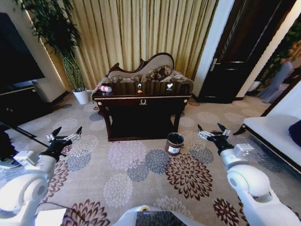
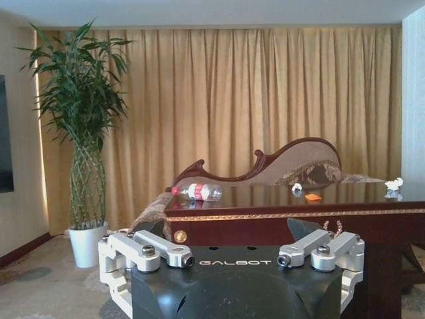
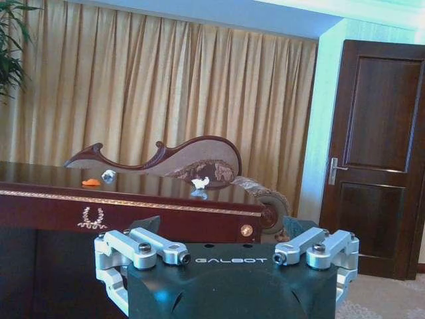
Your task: Move to the front of the table and place the trash on the table into the trash bin.
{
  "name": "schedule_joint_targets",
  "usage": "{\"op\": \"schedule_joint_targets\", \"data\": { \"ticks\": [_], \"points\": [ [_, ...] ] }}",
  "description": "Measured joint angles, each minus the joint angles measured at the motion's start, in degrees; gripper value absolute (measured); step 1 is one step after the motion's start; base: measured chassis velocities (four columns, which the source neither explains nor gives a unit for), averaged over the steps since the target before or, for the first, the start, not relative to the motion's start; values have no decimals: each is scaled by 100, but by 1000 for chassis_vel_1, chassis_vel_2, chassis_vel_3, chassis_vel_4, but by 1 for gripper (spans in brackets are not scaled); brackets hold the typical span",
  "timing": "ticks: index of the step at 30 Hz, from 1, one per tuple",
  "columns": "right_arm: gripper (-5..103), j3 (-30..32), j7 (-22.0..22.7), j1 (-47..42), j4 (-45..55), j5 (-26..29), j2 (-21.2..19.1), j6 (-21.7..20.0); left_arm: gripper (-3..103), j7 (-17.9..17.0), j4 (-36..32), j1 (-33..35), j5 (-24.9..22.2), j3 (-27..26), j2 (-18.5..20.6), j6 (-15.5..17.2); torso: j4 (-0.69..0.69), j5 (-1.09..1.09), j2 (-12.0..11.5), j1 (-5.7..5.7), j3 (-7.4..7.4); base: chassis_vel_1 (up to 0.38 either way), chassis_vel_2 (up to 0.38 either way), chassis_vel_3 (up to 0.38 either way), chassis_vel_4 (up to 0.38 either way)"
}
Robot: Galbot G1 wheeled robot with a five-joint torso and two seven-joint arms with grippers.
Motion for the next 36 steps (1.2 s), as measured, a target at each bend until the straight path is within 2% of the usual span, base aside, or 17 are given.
{"op": "schedule_joint_targets", "data": {
  "ticks": [36],
  "points": [
    [100,-6,-42,-111,119,-17,25,-15,100,111,24,78,38,-20,-63,-178,1,0,-1,1,1,-146,141,143,-140]
  ]
}}
